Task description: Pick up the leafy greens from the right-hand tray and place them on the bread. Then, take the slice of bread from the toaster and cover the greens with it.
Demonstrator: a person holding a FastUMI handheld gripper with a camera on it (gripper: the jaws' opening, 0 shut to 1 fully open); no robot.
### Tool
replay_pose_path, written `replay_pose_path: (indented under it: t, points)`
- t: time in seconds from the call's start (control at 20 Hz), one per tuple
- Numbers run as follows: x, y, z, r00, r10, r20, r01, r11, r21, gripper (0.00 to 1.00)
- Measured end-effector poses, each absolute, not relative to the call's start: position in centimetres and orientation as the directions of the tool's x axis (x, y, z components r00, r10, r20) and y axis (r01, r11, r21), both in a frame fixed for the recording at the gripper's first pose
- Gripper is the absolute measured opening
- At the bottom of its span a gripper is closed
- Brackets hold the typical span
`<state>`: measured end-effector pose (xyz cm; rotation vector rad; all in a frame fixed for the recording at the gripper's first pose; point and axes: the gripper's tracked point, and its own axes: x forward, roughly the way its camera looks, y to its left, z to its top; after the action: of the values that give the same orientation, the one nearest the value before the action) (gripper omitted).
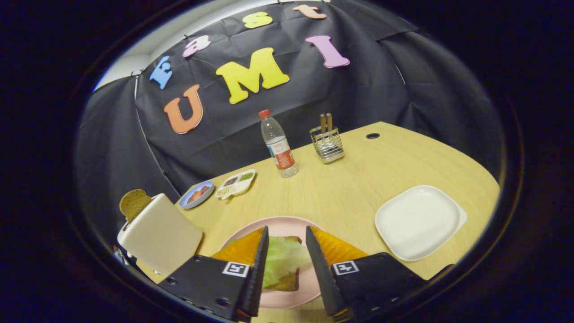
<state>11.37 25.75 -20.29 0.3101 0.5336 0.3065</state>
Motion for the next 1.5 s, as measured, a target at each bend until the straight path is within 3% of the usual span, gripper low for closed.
replay_pose_path:
  t: [0.15, 0.25, 0.6, 1.0, 1.3, 1.5]
  points:
    - [11.4, 25.2, -18.4, 0.861, 0.324, -0.393, -0.205, 0.926, 0.316, 0.86]
    - [11.1, 25.2, -16.5, 0.890, 0.294, -0.349, -0.201, 0.939, 0.279, 0.95]
    - [8.5, 27.9, -10.3, 0.945, 0.205, -0.256, -0.158, 0.969, 0.192, 0.96]
    - [4.2, 38.7, -4.1, 0.929, 0.339, -0.150, -0.306, 0.929, 0.207, 0.96]
    - [1.0, 47.7, -3.6, 0.881, 0.444, -0.161, -0.407, 0.887, 0.220, 0.95]
    - [0.7, 51.7, -6.3, 0.857, 0.459, -0.233, -0.423, 0.886, 0.191, 0.96]
